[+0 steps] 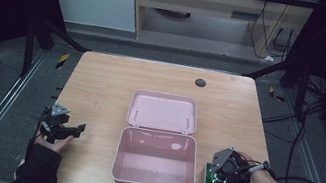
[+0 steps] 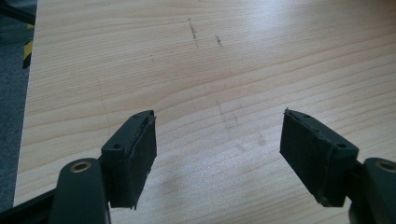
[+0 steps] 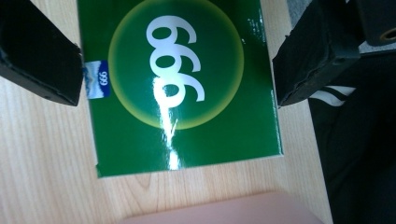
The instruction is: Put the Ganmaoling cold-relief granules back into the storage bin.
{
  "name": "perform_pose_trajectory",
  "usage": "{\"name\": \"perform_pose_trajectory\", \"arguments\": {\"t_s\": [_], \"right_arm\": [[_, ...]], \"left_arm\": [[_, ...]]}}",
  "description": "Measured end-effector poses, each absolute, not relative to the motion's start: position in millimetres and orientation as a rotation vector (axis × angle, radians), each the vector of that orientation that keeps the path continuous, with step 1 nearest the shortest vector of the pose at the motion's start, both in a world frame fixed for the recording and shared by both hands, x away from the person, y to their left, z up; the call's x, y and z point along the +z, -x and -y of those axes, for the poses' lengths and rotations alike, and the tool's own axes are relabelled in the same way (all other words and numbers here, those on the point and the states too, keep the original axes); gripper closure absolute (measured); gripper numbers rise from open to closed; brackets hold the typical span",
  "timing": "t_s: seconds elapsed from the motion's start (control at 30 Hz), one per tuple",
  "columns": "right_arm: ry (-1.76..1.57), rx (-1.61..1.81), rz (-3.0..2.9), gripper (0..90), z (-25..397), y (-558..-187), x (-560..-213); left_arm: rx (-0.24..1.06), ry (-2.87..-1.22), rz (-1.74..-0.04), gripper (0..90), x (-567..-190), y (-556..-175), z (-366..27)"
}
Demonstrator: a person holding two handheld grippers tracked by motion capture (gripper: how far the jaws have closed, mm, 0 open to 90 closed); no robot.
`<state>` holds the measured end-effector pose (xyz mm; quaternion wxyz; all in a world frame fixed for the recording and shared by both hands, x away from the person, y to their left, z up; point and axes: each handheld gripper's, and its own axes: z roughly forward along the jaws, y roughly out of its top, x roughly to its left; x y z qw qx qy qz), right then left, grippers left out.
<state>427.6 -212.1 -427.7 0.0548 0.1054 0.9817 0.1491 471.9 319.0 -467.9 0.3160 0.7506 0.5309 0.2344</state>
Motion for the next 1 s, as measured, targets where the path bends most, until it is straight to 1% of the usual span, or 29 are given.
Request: {"name": "perform_pose_trajectory", "arguments": {"t_s": [0.33, 0.7, 1.0], "right_arm": [[-0.337, 0.436, -3.027, 8.0, 211.3, -432.8, -443.8], [-0.329, 0.399, -3.058, 9.9, 210.2, -435.9, -447.4], [-0.333, 0.398, -3.065, 14.7, 211.7, -436.5, -446.2]], "left_arm": [[0.613, -1.982, -1.399, 26.6, -469.0, -472.8, -318.1], [0.613, -1.987, -1.398, 26.9, -469.2, -473.0, -317.4], [0.615, -1.989, -1.395, 28.1, -469.0, -472.6, -317.3]]}}
